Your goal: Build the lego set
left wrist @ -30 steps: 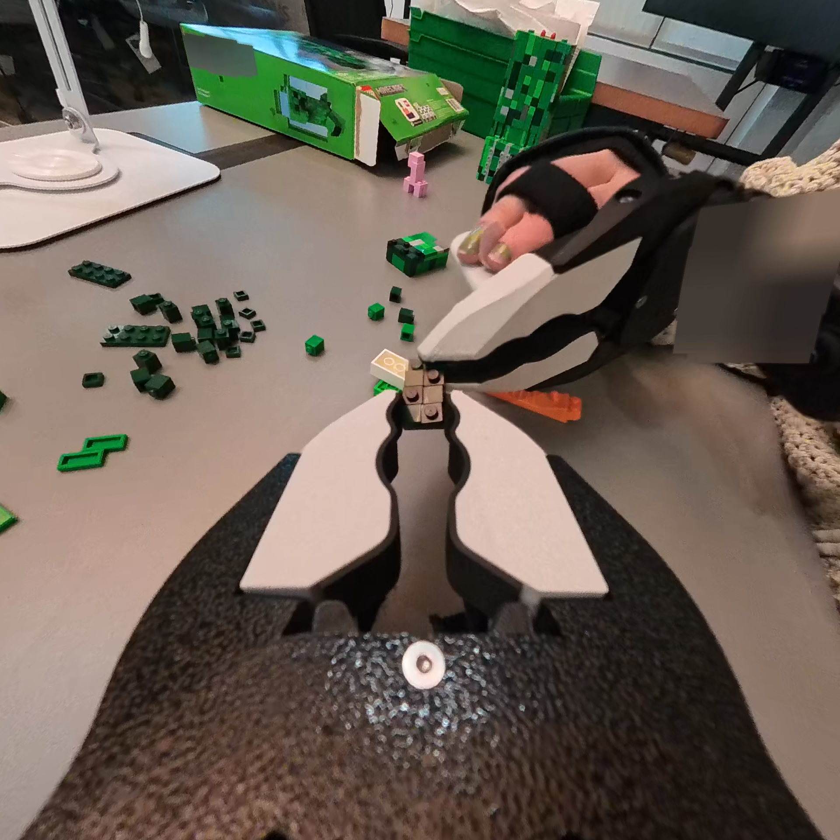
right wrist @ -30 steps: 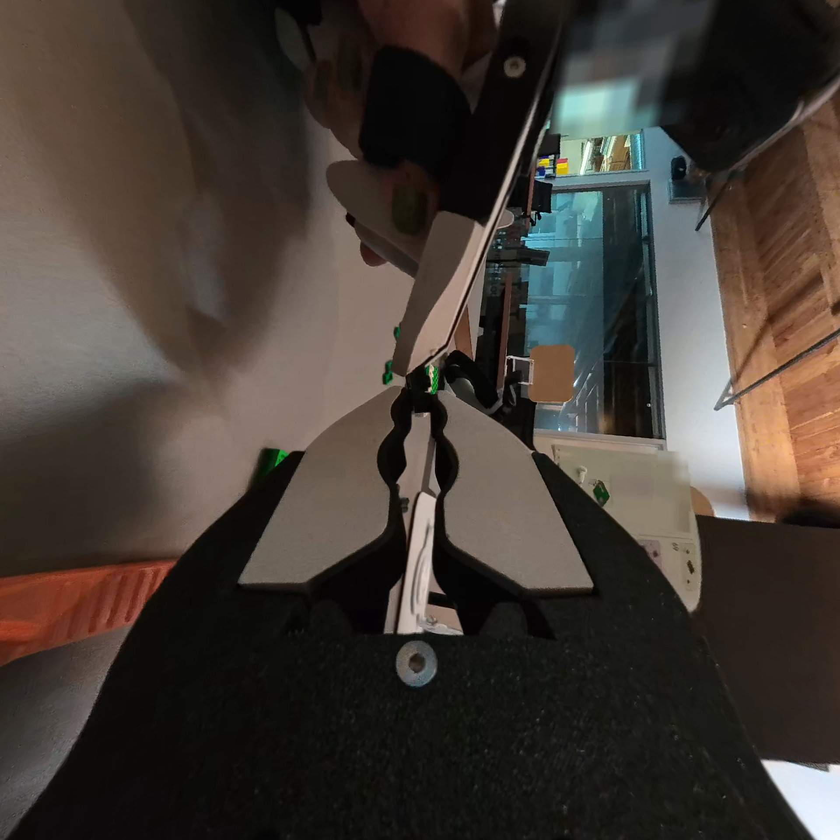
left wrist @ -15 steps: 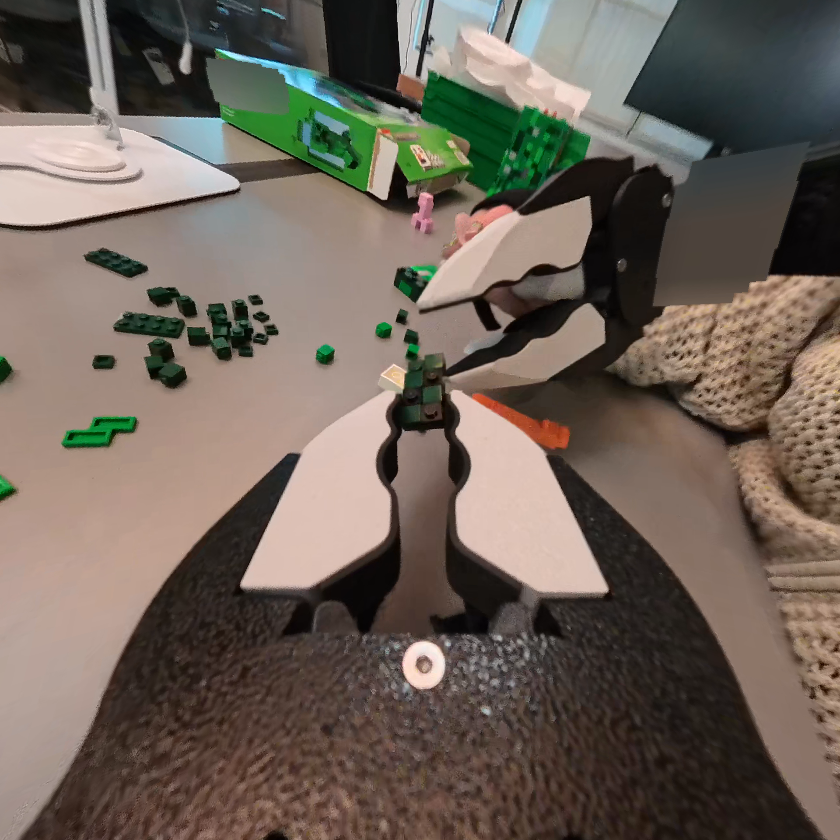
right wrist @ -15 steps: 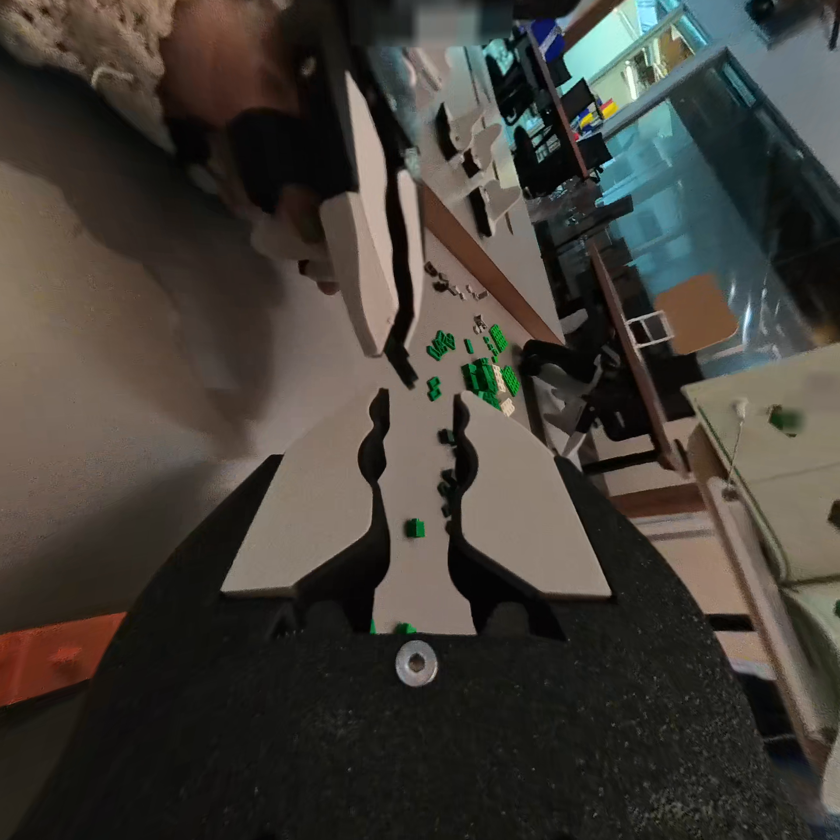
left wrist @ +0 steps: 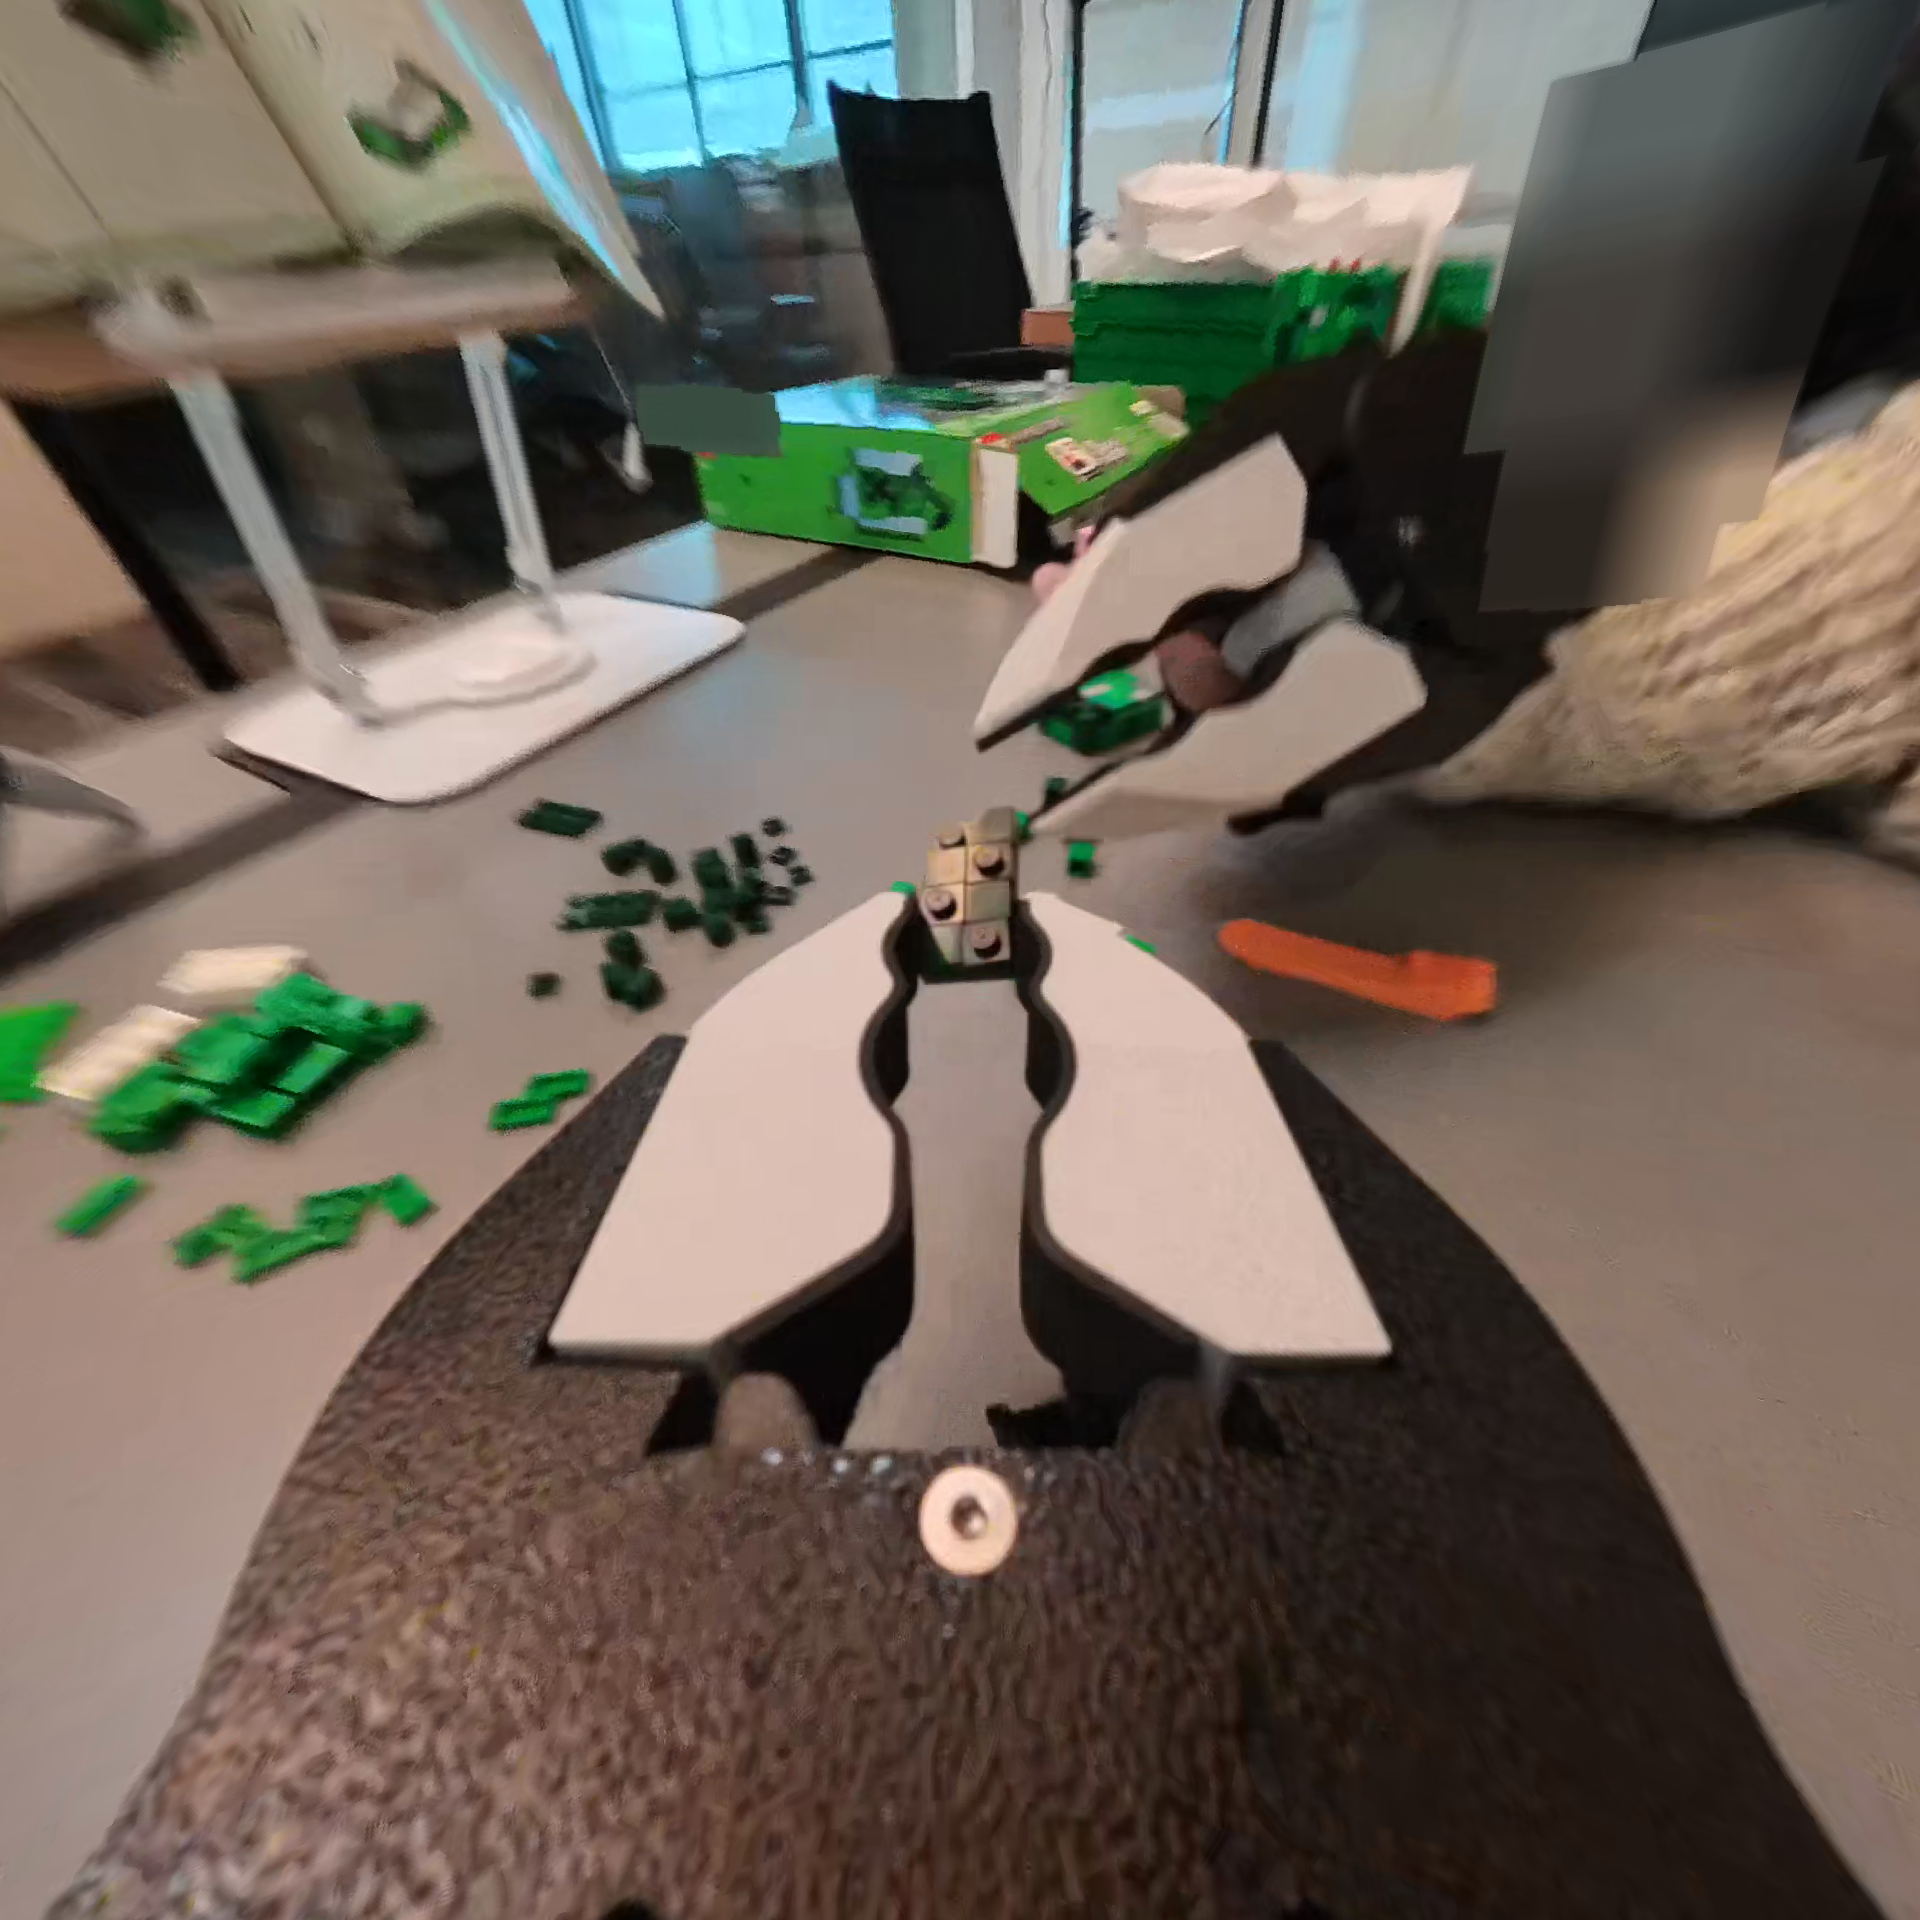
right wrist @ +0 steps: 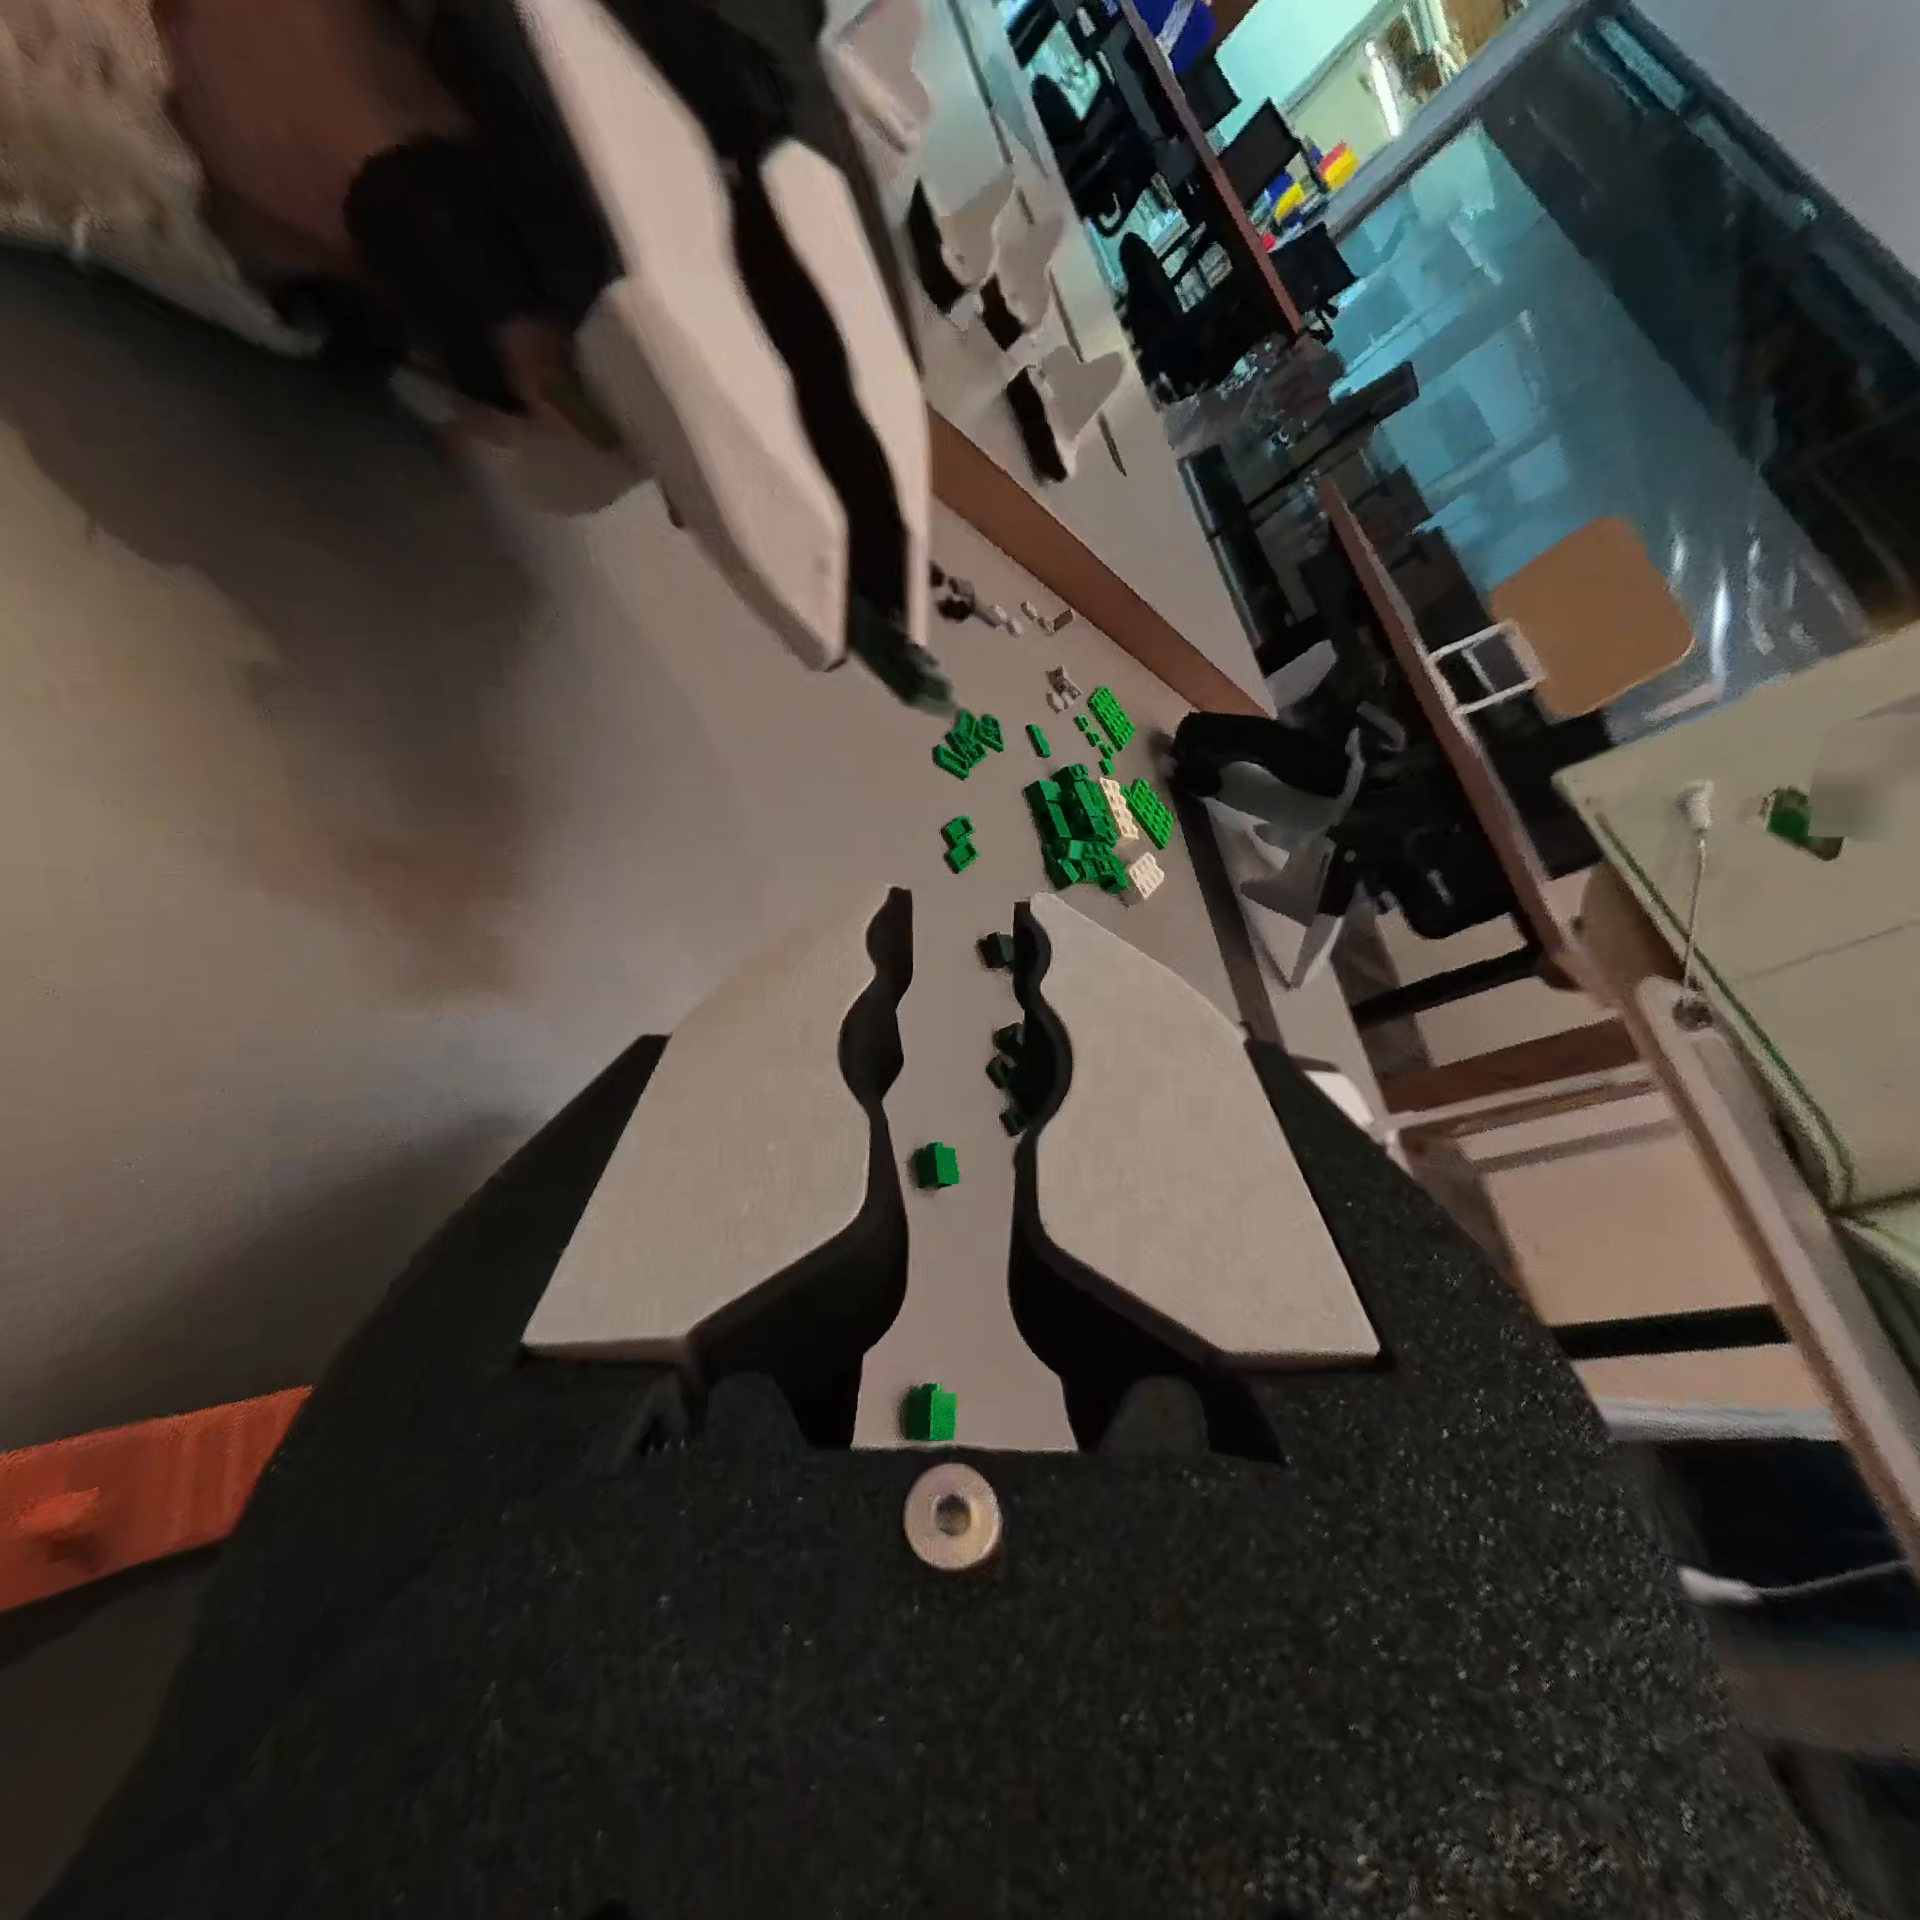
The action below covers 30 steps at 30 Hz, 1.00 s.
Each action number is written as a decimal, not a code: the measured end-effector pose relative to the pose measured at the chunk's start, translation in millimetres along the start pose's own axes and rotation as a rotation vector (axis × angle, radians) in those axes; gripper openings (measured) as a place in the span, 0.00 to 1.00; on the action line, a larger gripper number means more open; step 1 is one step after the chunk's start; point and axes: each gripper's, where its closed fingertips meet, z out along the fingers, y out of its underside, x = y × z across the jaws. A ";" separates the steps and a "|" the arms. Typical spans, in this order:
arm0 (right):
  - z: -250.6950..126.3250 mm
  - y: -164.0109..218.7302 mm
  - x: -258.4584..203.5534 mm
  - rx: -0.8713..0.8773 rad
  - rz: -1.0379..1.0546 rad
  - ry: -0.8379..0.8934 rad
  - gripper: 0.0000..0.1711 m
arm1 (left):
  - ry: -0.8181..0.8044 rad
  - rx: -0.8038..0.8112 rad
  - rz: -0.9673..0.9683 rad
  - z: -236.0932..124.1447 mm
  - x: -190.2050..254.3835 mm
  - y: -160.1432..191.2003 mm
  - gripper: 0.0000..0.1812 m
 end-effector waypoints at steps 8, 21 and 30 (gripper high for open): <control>31.5 -5.5 38.7 -0.039 0.313 -0.277 0.01 | -0.031 -0.181 0.466 17.1 16.5 32.0 0.09; 175.2 -34.3 -3.7 -0.105 0.174 -0.831 0.04 | -0.065 -0.209 0.562 16.6 15.0 37.3 0.09; 241.8 -38.1 -13.8 -0.168 0.084 -0.851 0.03 | -0.072 -0.207 0.545 15.3 12.6 37.3 0.09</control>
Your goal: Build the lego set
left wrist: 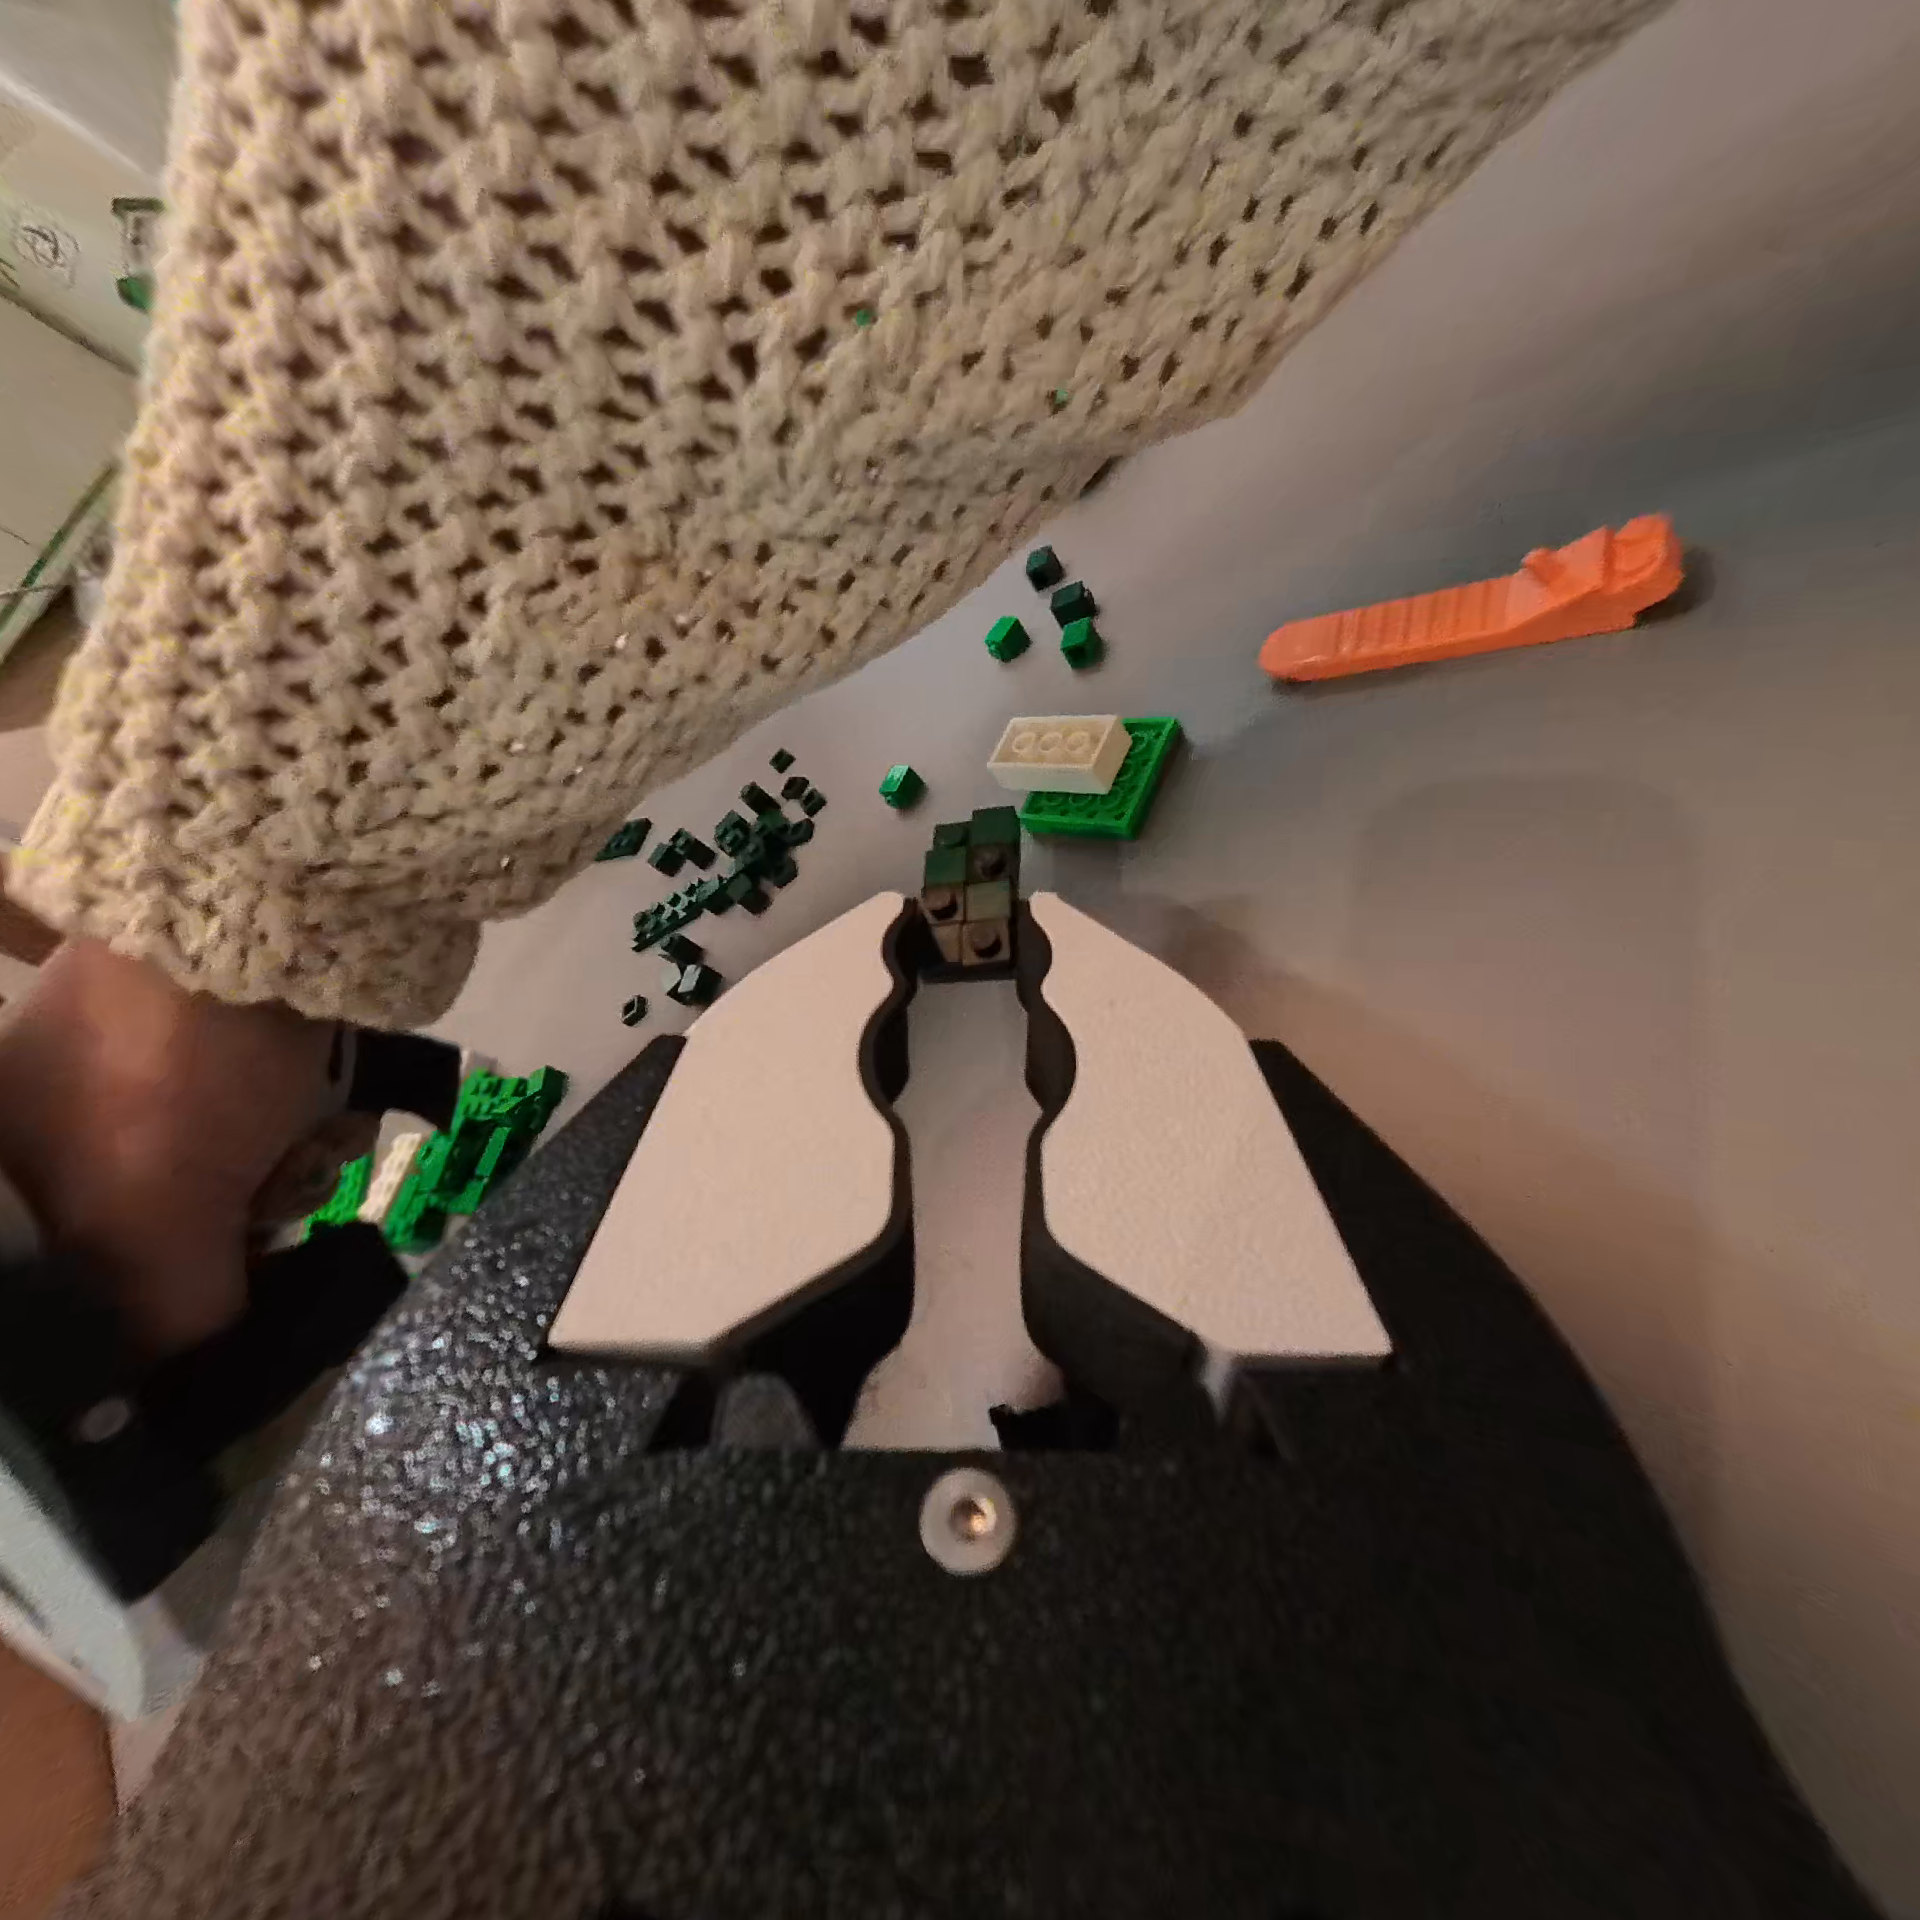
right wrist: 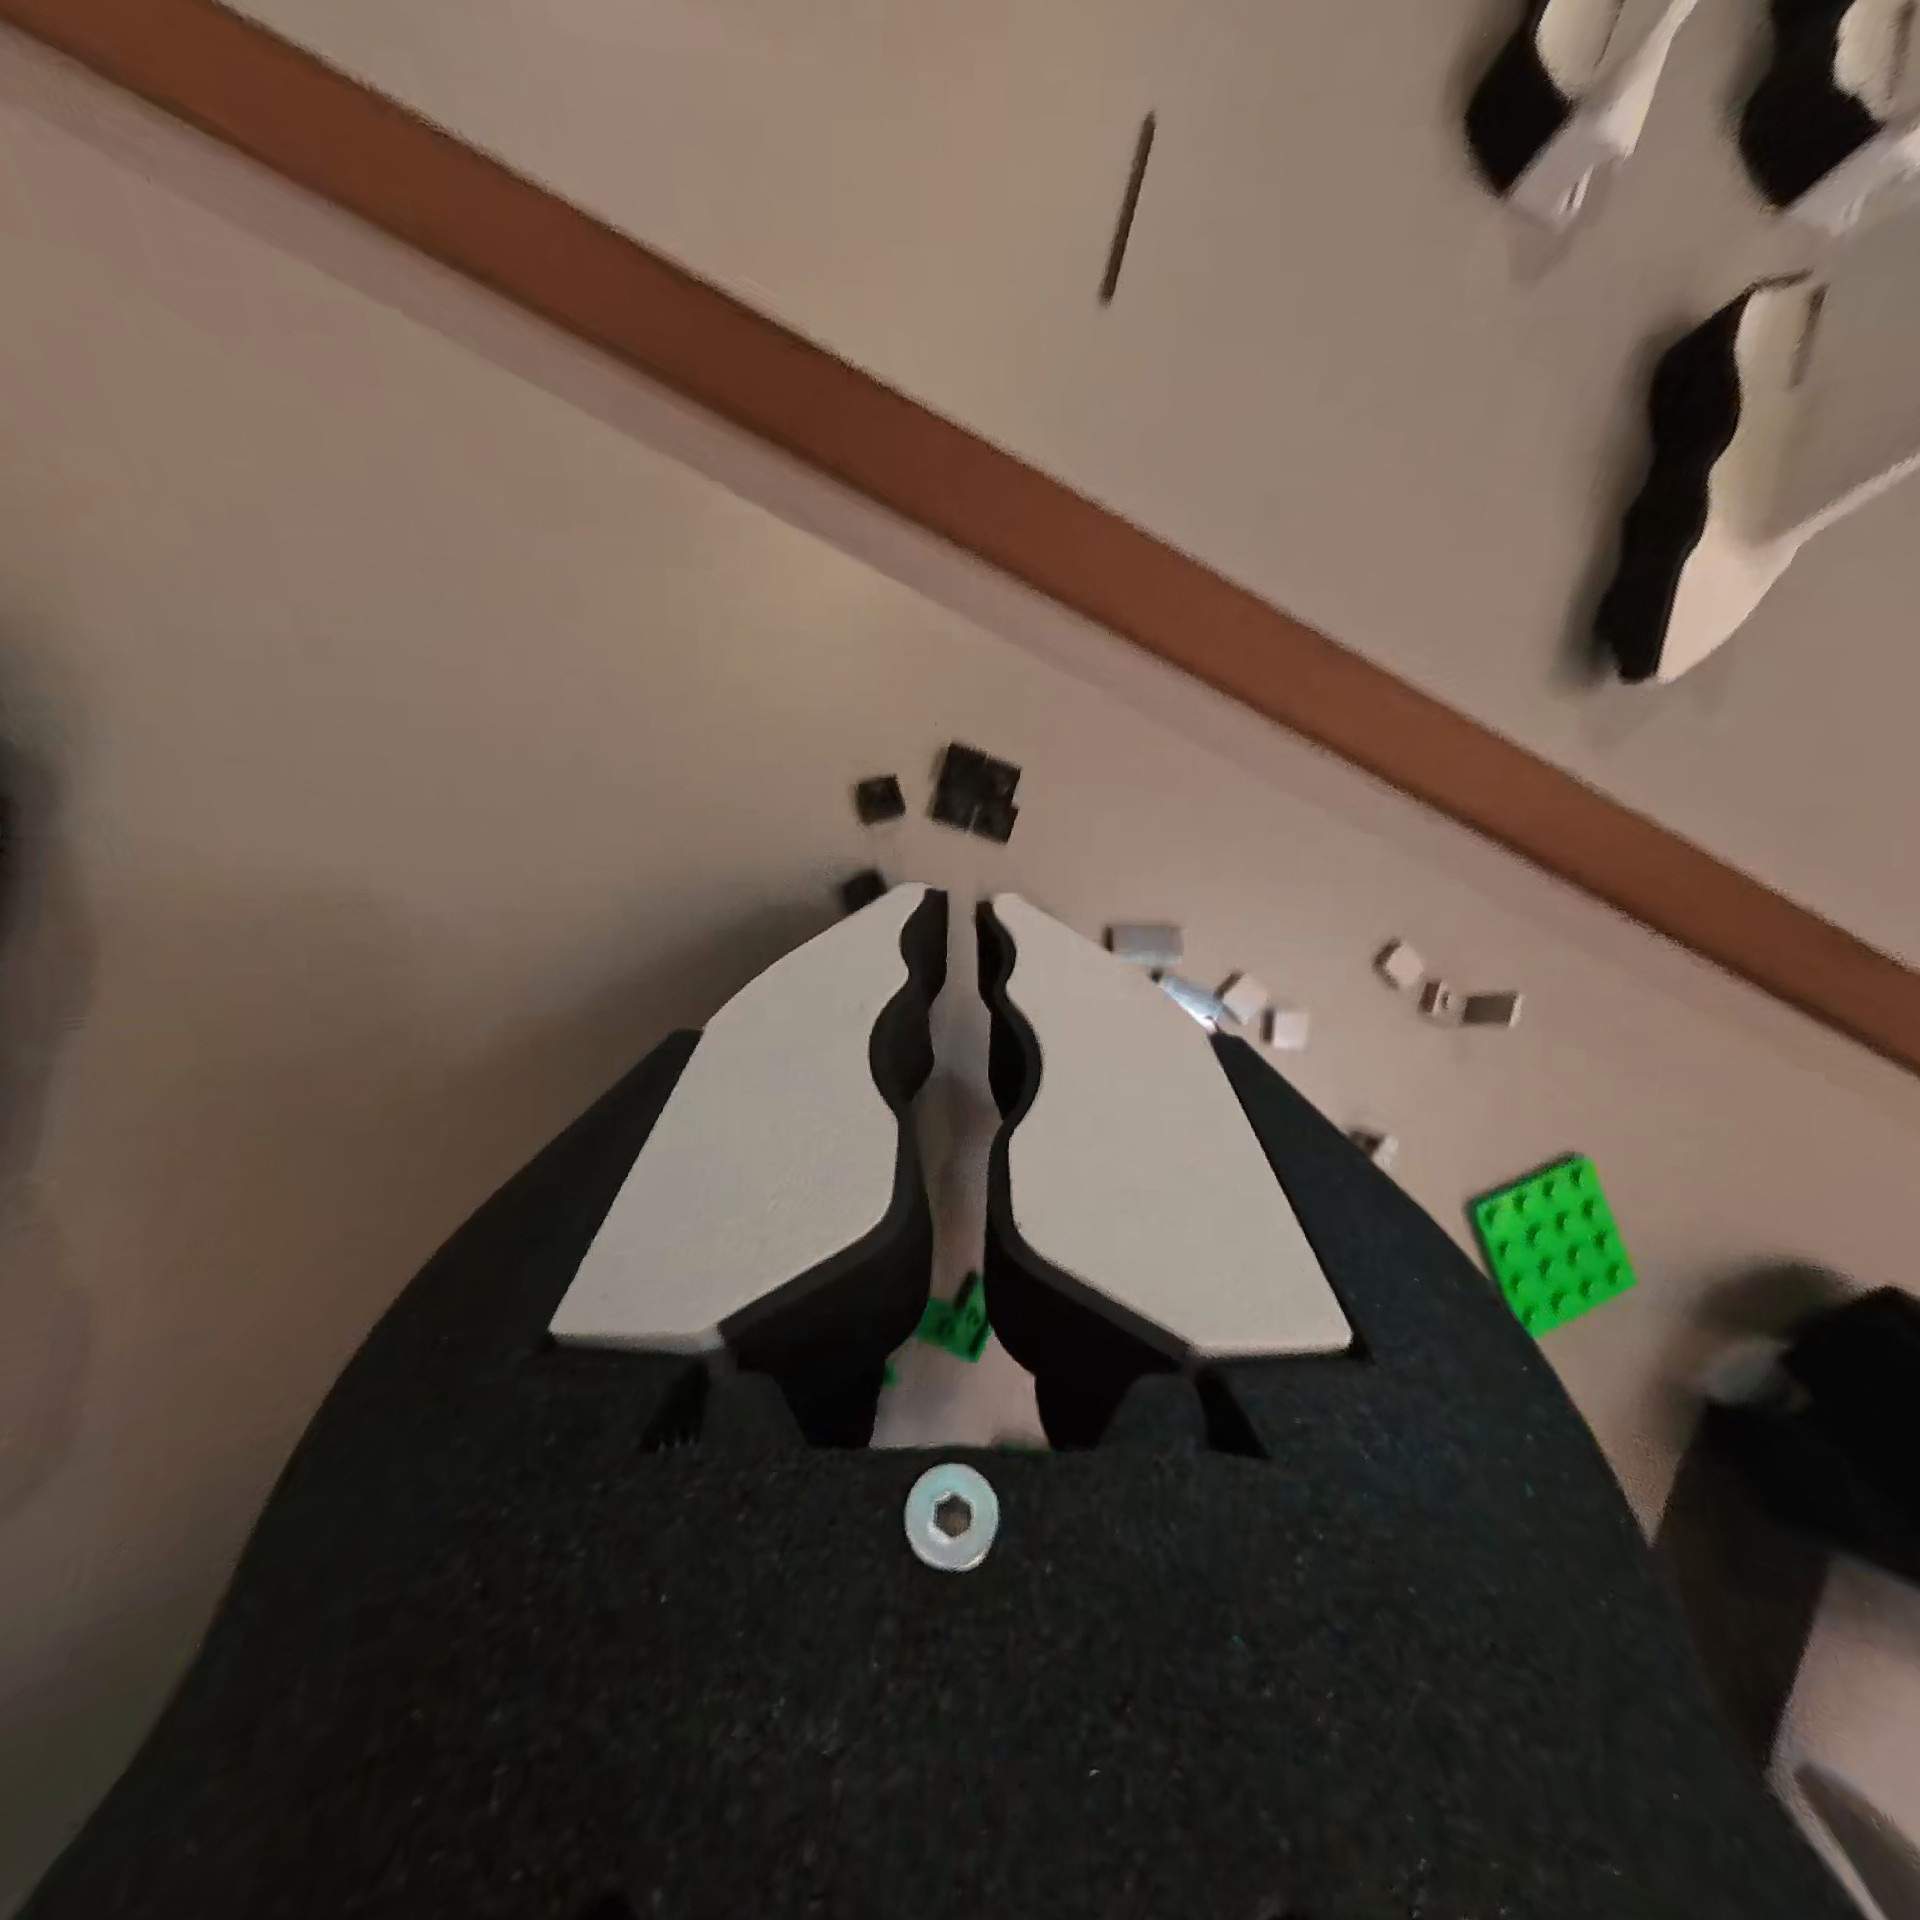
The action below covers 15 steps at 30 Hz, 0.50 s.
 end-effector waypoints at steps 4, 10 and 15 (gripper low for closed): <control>11.3 -7.9 6.4 -0.067 -0.043 -0.032 0.03 | 0.010 -0.012 0.014 1.4 2.8 1.0 0.10; 20.2 -2.9 12.1 -0.185 -0.130 -0.057 0.02 | 0.016 -0.022 0.021 2.0 4.3 2.2 0.10; 27.3 -2.6 18.9 -0.202 -0.130 -0.036 0.00 | 0.024 -0.028 0.023 2.7 5.7 2.9 0.10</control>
